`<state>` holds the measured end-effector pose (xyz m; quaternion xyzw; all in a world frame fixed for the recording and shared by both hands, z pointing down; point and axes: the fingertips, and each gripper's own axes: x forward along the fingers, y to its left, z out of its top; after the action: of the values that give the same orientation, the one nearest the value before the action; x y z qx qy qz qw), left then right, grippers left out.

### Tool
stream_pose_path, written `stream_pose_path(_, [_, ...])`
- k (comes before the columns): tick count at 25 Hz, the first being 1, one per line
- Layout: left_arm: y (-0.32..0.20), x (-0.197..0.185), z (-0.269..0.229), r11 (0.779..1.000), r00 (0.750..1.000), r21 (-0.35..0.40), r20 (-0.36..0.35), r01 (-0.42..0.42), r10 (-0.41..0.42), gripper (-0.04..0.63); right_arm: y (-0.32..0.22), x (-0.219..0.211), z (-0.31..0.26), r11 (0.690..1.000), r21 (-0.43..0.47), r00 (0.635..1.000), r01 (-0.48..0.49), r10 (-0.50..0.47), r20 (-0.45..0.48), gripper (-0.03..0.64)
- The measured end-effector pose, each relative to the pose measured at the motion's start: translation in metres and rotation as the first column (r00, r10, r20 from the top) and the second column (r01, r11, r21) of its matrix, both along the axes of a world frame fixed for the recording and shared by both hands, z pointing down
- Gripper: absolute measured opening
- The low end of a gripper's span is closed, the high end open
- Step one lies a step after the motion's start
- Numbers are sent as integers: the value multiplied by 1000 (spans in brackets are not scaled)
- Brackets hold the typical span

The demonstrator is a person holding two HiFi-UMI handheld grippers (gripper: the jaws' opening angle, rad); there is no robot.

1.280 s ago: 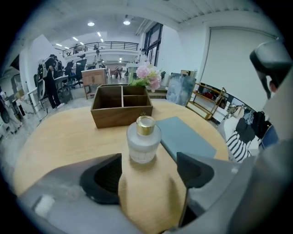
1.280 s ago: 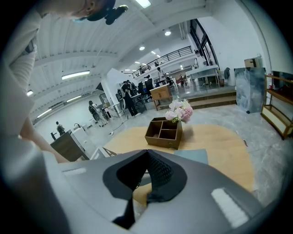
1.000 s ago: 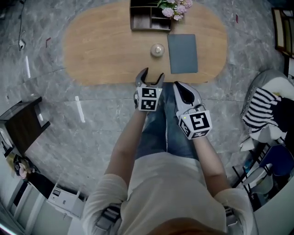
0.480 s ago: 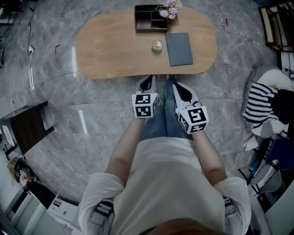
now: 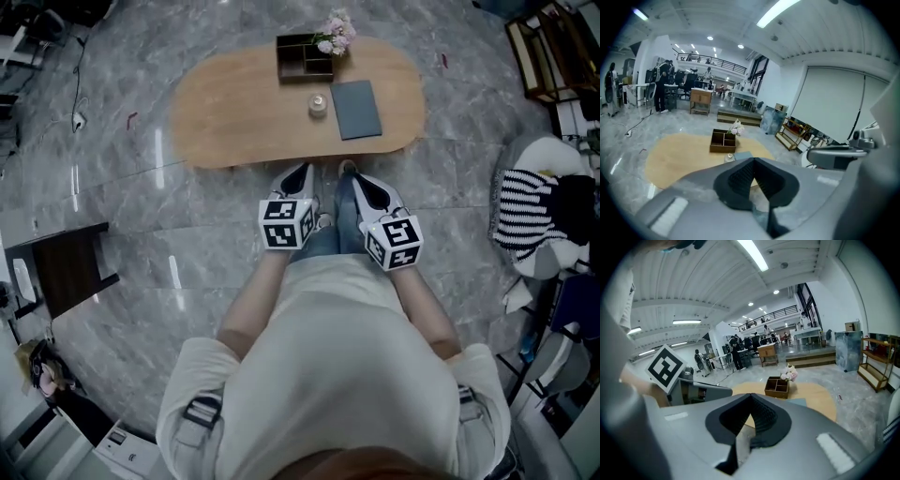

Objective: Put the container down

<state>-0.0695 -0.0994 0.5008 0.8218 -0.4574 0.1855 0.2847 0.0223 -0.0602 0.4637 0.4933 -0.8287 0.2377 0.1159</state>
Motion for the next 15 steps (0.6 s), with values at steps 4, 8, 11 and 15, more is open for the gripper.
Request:
stream_pose_path(4, [19, 7, -26, 999, 999, 25, -12, -45, 46, 2, 12, 2, -18, 1000, 16, 1000, 4, -4, 7, -2])
stream_pose_path(8, [29, 4, -45, 998, 999, 46, -25, -45, 46, 2, 17, 3, -33, 1000, 26, 1000, 10, -11, 17, -2])
stream_pose_path(11, [31, -3, -59, 996, 999, 74, -33, -40, 42, 2, 18, 0, -43, 999, 43, 999, 30, -31, 14, -2])
stream_pose_path(15, [32, -12, -69, 996, 998, 84, -51, -32, 36, 2, 12, -5, -53, 996, 75, 999, 48, -49, 9, -2])
